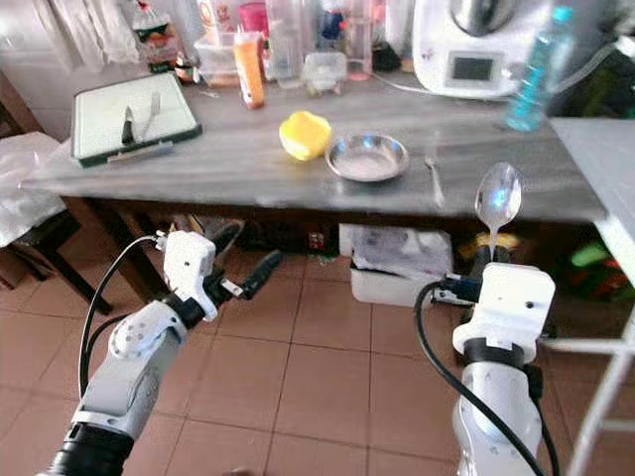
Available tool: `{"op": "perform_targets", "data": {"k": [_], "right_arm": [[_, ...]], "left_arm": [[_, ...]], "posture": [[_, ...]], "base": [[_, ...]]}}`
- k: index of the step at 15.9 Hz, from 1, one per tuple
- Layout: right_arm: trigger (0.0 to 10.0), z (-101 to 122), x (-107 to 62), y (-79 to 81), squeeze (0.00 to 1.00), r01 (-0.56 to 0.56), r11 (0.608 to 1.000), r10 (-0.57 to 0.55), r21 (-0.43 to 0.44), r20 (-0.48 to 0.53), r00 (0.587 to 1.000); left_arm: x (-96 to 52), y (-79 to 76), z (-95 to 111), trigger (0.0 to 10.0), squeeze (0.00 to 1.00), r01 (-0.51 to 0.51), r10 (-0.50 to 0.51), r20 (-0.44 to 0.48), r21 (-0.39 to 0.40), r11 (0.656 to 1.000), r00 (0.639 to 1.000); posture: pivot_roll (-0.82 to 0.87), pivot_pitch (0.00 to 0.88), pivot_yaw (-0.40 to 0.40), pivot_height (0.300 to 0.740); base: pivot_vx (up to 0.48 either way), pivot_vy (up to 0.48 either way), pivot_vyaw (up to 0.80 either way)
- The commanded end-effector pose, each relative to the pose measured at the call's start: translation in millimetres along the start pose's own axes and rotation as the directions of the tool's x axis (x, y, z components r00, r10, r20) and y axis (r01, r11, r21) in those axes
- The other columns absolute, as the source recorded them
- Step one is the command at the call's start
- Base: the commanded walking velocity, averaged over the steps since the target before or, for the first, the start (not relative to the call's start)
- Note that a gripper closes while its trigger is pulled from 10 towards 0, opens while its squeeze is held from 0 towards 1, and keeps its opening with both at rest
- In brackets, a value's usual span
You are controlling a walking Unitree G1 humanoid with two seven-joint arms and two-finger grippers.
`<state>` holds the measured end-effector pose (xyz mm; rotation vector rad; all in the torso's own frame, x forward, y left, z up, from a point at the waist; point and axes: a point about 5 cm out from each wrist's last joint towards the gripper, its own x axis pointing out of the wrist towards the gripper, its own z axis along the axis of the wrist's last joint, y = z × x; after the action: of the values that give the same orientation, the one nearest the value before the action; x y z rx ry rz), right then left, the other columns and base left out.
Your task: Setting the table
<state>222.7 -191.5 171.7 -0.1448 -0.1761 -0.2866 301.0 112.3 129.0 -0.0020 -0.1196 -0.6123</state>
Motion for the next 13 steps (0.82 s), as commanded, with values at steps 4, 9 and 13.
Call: {"op": "perform_targets", "data": {"k": [4, 9, 13], "right_arm": [[10.0, 4.8, 0.8, 4.5, 0.0, -0.013, 1.0, 0.013, 0.01, 0.023, 1.0], [10.0, 4.8, 1.8, 3.9, 0.0, -0.011, 1.0, 0.011, 0.004, 0.023, 1.0], [10.0, 4.0, 0.6, 4.3, 0.0, -0.011, 1.0, 0.011, 0.005, 0.017, 1.0]], "left_arm": [[-1.9, 4.2, 0.0, 10.0, 0.0, -0.007, 0.008, -0.011, 0.017, 1.0, 1.0], [-0.7, 1.8, -0.4, 10.0, 0.0, 0.005, -0.005, -0.012, 0.012, 1.0, 1.0], [-1.7, 1.2, -1.6, 10.0, 0.0, 0.006, -0.006, -0.024, 0.009, 1.0, 1.0]], "posture": [[0.02, 0.095, 0.024, 0.74], [0.01, 0.093, 0.024, 0.74], [0.02, 0.099, 0.025, 0.74]], "base": [[0.48, 0.0, 0.0], [0.48, 0.0, 0.0], [0.456, 0.0, 0.0]]}}
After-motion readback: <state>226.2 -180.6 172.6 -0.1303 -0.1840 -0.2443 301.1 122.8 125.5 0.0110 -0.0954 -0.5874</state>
